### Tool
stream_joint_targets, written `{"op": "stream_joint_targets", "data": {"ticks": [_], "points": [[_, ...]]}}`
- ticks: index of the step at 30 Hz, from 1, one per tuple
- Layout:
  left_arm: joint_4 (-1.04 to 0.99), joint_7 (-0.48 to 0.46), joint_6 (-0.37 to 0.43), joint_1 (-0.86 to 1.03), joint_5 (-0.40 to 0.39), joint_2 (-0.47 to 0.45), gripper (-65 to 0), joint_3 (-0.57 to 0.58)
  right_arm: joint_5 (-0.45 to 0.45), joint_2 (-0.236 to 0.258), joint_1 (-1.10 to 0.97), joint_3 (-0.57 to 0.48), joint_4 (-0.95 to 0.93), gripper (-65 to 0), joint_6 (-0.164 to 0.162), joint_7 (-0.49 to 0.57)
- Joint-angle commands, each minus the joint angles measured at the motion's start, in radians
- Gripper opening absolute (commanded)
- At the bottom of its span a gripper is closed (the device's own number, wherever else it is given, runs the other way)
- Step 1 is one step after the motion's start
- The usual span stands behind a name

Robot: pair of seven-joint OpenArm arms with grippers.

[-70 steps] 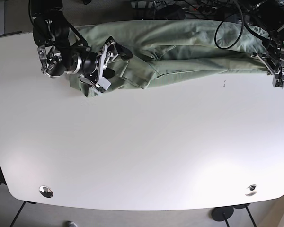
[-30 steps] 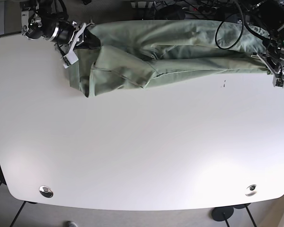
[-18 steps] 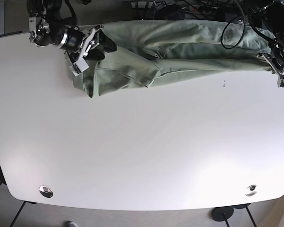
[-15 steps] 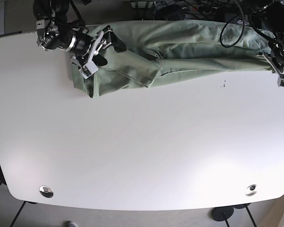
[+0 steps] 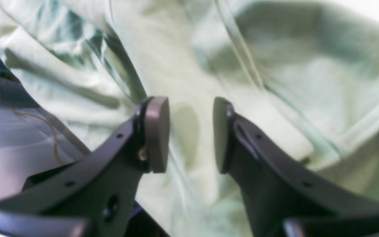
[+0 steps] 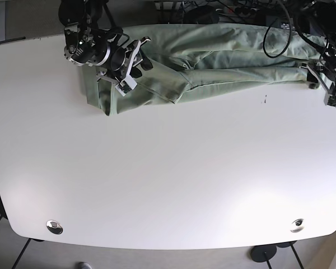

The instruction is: Fold the T-shirt properly

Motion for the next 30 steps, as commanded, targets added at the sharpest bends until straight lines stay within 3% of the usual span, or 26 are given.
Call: {"op": "stream_joint_targets", "data": {"ticks": [1, 8, 11, 15, 17, 21, 24, 26, 30], "points": [[0.007, 0.002, 0.006, 0.044, 0.004, -0.002, -35.3, -0.009, 0.015, 0.001, 0.006, 0.004, 0.012, -44.9, 0.005, 0.017], [-0.226, -0.044, 0.006, 0.073, 0.004, 0.013, -55.8, -0.006, 0.015, 0.006, 0.014, 0.005, -0.126, -45.0, 0.000, 0.099], [-0.276, -0.122, 0.006, 0.067, 0.005, -0.010, -55.8, 0.013, 0.013, 0.006, 0.041, 0.016, -0.200, -45.0, 0.004, 0.111], [-0.387, -0.123, 0.006, -0.063, 0.005, -0.068, -55.8, 0.111, 0.013, 0.022, 0.073, 0.051, -0.278, -45.0, 0.004, 0.158], [-0.461, -0.123, 0.006, -0.126, 0.011, -0.088, -55.7, 0.128, 0.013, 0.038, 0.093, 0.056, -0.313, -45.0, 0.000, 0.175], [-0.554, -0.125, 0.006, -0.244, 0.099, -0.102, -55.6, 0.182, 0.021, 0.073, 0.147, 0.058, -0.401, -45.0, -0.003, 0.223], [-0.540, -0.123, 0.006, -0.247, 0.096, -0.105, -55.3, 0.180, 0.021, 0.076, 0.156, 0.058, -0.404, -45.0, -0.003, 0.223], [-0.491, -0.122, 0.006, -0.247, 0.096, -0.105, -51.4, 0.177, 0.021, 0.076, 0.159, 0.058, -0.404, -45.0, -0.003, 0.223], [-0.339, -0.103, 0.006, -0.237, 0.094, -0.102, -35.1, 0.067, 0.022, 0.067, 0.166, 0.058, -0.402, -45.0, -0.001, 0.221]]}}
